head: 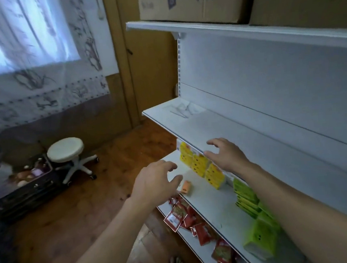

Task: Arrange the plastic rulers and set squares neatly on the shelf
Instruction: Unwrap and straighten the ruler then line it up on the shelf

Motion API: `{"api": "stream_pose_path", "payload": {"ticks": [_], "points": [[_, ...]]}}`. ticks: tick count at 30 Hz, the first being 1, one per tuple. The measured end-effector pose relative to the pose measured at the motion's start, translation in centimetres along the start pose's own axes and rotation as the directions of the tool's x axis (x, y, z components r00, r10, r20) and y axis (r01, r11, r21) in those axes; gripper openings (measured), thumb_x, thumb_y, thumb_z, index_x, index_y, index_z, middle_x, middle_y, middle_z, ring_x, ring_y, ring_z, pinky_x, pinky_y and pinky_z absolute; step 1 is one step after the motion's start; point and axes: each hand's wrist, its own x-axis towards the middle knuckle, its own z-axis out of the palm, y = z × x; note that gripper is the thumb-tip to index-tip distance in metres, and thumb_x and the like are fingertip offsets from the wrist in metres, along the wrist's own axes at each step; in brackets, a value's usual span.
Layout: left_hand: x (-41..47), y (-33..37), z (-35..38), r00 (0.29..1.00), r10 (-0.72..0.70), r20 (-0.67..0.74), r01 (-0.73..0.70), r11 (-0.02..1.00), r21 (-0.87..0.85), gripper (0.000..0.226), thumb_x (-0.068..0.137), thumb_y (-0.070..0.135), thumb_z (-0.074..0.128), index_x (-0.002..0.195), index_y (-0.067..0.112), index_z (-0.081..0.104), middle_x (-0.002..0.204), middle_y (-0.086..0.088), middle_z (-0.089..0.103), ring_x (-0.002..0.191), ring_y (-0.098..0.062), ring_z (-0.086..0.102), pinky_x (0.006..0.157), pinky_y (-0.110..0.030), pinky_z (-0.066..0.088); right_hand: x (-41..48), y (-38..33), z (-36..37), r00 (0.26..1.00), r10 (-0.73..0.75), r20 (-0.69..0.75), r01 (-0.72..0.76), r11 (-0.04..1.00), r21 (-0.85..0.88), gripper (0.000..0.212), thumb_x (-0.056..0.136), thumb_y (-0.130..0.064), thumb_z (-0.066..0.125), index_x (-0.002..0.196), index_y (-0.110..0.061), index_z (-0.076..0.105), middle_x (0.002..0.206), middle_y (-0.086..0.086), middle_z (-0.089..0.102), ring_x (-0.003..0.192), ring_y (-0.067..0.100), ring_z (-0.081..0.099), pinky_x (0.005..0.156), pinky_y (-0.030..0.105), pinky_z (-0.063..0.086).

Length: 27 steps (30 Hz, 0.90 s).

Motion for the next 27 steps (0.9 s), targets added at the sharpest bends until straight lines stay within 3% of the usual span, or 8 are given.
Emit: {"api": "stream_pose_path", "payload": {"ticks": [10, 16, 21, 27], "points": [[17.4, -9.8, -0.2, 0.999, 0.019, 0.039, -0.022, 0.998, 0.059, 0.034, 0.09, 0.052, 0.053, 0.118, 0.034, 0.06, 0.115, 0.015, 0.062, 0.101, -0.007, 0.059, 0.083, -0.029, 0.053, 19.4, -1.8, 4.6, 0.998, 0.03, 0.048, -0.03, 0.999, 0.014, 0.052, 0.094, -0.044, 0.052, 0.138, -0.018, 0.044, 0.146, 0.001, 0.041, 0.131, 0.02, 0.041, 0.104, 0.031, 0.034], [26.2, -12.8, 0.8, 0.992, 0.063, 0.105, -0.062, 0.998, -0.011, 0.036, 0.089, 0.049, 0.055, 0.121, 0.033, 0.061, 0.119, 0.014, 0.062, 0.104, -0.008, 0.06, 0.08, -0.028, 0.055, 26.8, -2.1, 6.9, 0.993, 0.101, 0.063, -0.102, 0.995, 0.013, 0.055, 0.093, -0.046, 0.051, 0.14, -0.019, 0.042, 0.147, 0.001, 0.04, 0.132, 0.02, 0.039, 0.105, 0.031, 0.033], [33.2, -15.4, 2.2, 0.972, 0.159, 0.175, -0.147, 0.986, -0.079, 0.038, 0.091, 0.05, 0.054, 0.124, 0.031, 0.058, 0.124, 0.013, 0.061, 0.106, -0.007, 0.06, 0.082, -0.024, 0.056, 32.3, -1.3, 8.2, 0.973, 0.231, -0.013, -0.231, 0.972, -0.035, 0.063, 0.093, -0.048, 0.048, 0.146, -0.016, 0.033, 0.155, 0.003, 0.029, 0.14, 0.021, 0.028, 0.11, 0.033, 0.027], [40.7, -17.2, 2.9, 0.917, 0.315, 0.244, -0.287, 0.947, -0.141, 0.04, 0.092, 0.049, 0.054, 0.126, 0.03, 0.058, 0.125, 0.011, 0.06, 0.107, -0.008, 0.058, 0.086, -0.024, 0.053, 36.6, -0.2, 10.0, 0.898, 0.436, -0.057, -0.438, 0.899, -0.026, 0.078, 0.09, -0.053, 0.05, 0.151, -0.017, 0.017, 0.159, 0.008, 0.015, 0.145, 0.022, 0.017, 0.115, 0.036, 0.02]]}}
